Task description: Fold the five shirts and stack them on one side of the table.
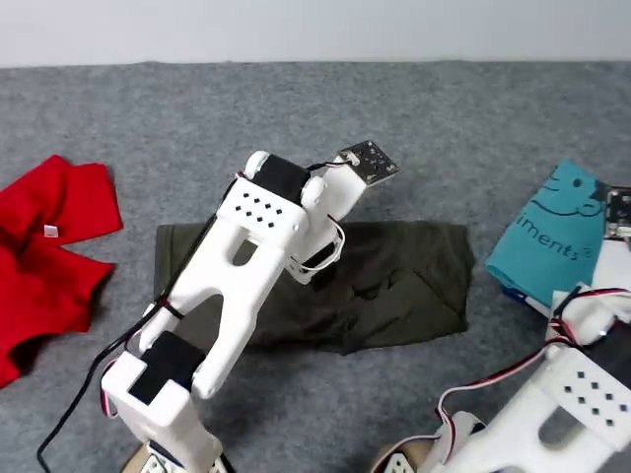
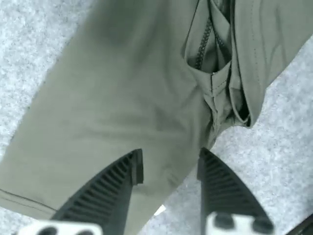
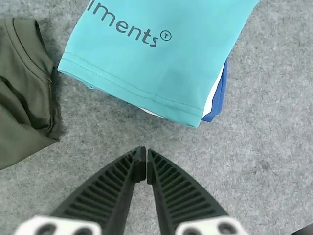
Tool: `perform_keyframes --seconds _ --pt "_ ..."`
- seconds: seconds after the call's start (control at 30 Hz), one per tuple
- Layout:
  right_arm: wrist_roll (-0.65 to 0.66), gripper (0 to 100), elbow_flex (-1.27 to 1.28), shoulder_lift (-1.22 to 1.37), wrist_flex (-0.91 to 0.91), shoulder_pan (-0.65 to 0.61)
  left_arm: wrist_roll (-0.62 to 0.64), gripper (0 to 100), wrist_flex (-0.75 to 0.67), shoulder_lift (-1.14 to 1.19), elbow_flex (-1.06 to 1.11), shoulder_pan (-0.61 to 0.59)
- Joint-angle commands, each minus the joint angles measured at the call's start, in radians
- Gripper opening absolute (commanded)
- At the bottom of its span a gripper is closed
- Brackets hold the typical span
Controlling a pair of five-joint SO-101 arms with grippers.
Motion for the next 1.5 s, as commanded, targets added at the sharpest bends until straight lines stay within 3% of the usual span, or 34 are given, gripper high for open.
perform_keyframes --seconds 0.0,0.23,0.4,0.63,0.9,1.13,1.33,1.47 --pt "0.0 0.9 -0.009 -0.021 0.007 -0.008 0.011 19 -0.018 -0.026 -0.005 0.06" --pt "0.0 0.9 -0.009 -0.021 0.007 -0.007 0.006 19 -0.025 -0.015 0.001 0.264" --pt "0.0 0.9 -0.008 -0.021 0.008 -0.005 0.003 19 -0.035 0.109 -0.004 0.316" --pt "0.0 0.9 -0.008 -0.021 0.008 -0.005 -0.068 19 -0.132 0.293 -0.027 0.212" --pt "0.0 1.1 -0.008 -0.015 0.007 -0.005 -0.123 19 -0.13 0.351 -0.15 0.081" --pt "0.002 1.1 -0.008 -0.015 0.007 -0.005 -0.123 19 -0.123 0.341 -0.159 0.084" --pt "0.002 1.1 -0.008 -0.018 0.007 -0.005 -0.117 19 0.014 0.296 -0.32 0.117" --pt "0.002 1.1 -0.008 -0.016 0.007 -0.005 -0.115 19 0.025 0.29 -0.395 0.135"
